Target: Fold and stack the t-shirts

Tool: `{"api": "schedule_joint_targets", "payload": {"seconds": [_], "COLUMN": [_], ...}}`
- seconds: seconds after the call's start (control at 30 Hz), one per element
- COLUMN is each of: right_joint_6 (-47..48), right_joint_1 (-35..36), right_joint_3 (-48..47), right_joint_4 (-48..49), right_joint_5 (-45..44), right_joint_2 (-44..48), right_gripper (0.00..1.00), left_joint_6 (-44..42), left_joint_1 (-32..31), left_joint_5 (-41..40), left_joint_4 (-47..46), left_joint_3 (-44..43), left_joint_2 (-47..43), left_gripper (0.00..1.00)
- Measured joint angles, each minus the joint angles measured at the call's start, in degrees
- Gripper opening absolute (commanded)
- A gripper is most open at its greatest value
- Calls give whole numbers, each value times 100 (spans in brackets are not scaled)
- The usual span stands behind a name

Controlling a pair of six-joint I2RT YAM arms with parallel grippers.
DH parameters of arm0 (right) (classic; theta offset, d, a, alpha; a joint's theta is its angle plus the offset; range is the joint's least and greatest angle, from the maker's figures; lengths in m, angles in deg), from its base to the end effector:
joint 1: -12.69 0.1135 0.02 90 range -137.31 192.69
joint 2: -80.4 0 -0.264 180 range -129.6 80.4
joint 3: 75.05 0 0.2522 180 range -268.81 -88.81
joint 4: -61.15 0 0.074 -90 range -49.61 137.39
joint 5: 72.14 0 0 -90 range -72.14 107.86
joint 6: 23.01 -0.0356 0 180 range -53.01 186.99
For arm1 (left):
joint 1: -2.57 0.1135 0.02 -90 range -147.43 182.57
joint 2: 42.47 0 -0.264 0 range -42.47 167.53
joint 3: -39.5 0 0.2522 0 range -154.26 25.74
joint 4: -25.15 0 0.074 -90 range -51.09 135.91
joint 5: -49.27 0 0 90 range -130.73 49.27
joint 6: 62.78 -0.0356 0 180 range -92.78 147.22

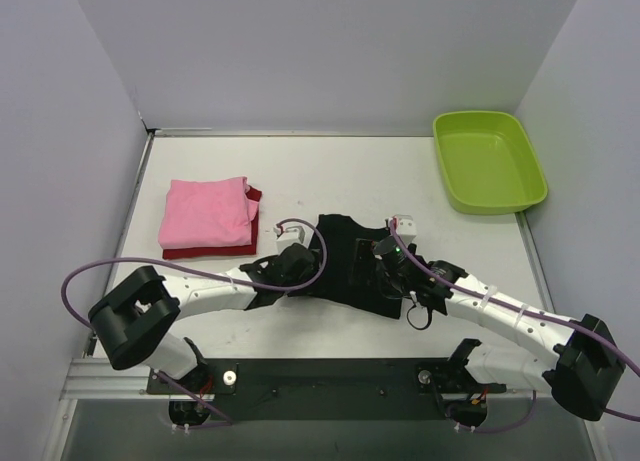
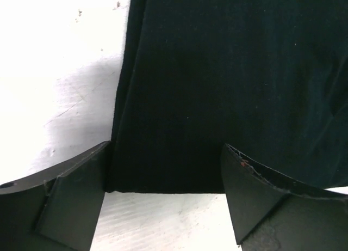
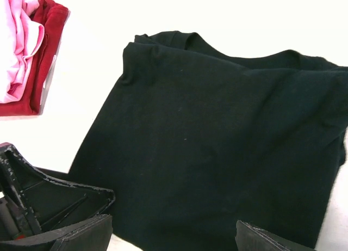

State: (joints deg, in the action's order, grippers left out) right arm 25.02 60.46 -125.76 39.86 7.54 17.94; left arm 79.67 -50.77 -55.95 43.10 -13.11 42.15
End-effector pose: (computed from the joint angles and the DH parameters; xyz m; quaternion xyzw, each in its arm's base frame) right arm 0.1635 0.1706 0.2368 -0.0015 0.8765 0.2790 0.3924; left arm 0.1740 -0.2181 0.1597 -0.0381 0.9316 -0.1956 0.3039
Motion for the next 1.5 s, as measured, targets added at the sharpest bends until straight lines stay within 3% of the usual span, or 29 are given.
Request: {"api": "schedule_joint_targets", "payload": {"seconds": [0.03, 0.13, 0.17, 0.2, 0.5, 0.63, 0.83, 1.5], "right_joint_6": [0, 0, 0, 0, 26, 166, 452, 863], "right_joint_1": [0, 0, 0, 0, -87, -702, -1515, -2269], "right_joint_3": [0, 4, 11, 20, 90, 87, -173, -734], "right_joint_4": [0, 0, 2, 0, -7, 9, 2, 752], "right_joint_5": [0, 0, 0, -2, -90, -70, 11, 686], "right_joint_2": [0, 0, 0, 0, 0, -109, -887, -2708], "right_gripper": [98, 98, 98, 98, 98, 98, 99, 90], "left_joint_6": [4, 42, 59, 85, 118, 155, 282, 713], "left_joint_1": [-15, -20, -22, -22, -37, -120, -352, -595], "left_joint_5": [0, 37, 61, 90, 205, 249, 238, 24], "left_joint_4": [-50, -188, -210, -245, -385, -446, -175, 404], "left_joint_3": [-4, -9, -9, -9, 66, 302, 754, 1429], "left_joint_2": [33, 131, 179, 212, 262, 31, -667, -1838], "left_gripper": [81, 46, 7, 0, 0, 0, 0, 0]}}
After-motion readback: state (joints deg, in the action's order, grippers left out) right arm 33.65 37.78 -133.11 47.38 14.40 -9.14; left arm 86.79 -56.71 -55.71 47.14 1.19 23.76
